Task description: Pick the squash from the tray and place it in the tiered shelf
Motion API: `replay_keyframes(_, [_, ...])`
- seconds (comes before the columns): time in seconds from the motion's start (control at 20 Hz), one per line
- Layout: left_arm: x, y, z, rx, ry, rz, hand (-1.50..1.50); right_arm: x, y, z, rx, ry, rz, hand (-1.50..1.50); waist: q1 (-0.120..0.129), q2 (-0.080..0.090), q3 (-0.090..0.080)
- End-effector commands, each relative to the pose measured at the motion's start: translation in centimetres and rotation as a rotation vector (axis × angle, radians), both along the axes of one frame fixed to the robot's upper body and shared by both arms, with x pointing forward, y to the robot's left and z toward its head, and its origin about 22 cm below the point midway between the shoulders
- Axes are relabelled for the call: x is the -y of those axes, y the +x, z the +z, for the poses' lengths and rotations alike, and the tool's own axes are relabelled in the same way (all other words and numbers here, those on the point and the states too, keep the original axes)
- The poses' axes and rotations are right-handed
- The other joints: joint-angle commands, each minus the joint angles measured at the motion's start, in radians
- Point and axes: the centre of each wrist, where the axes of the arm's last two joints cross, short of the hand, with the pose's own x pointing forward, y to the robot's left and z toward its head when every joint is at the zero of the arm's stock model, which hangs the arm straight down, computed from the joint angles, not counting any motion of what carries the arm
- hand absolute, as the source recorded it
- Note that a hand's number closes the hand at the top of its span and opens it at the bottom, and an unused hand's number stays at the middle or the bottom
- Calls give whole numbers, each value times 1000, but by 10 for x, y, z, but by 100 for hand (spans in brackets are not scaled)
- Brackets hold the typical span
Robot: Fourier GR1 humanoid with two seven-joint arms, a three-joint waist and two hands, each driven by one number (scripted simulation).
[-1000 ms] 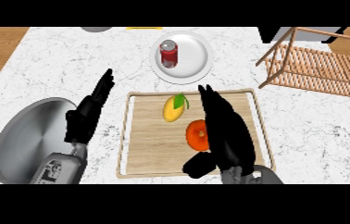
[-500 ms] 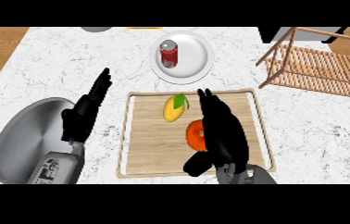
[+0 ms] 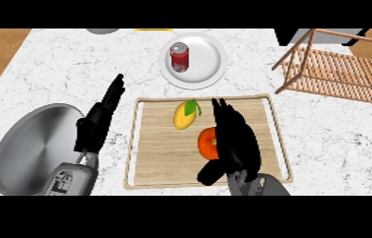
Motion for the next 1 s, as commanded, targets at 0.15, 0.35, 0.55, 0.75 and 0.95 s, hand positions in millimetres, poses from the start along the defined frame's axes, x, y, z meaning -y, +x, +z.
replay_keyframes(0.15, [5,-2,4,-9,-5,-11,0,-3,9,-19,-34,-4,-36,-150,1,0,0])
replay_keyframes(0.35, [-12,16,-14,-27,-14,0,0,3,5,-43,-63,-19,-29,-150,-3,2,0])
replay_keyframes(0.55, [-2,-13,-17,-11,-1,-10,0,9,4,-23,-77,-27,6,150,-1,0,0])
replay_keyframes(0.75, [-15,-10,7,-1,-2,-13,0,6,3,-53,-108,-109,74,150,3,0,0])
replay_keyframes(0.95, [-5,7,12,12,3,-9,0,8,7,-40,-27,-111,76,150,0,0,0])
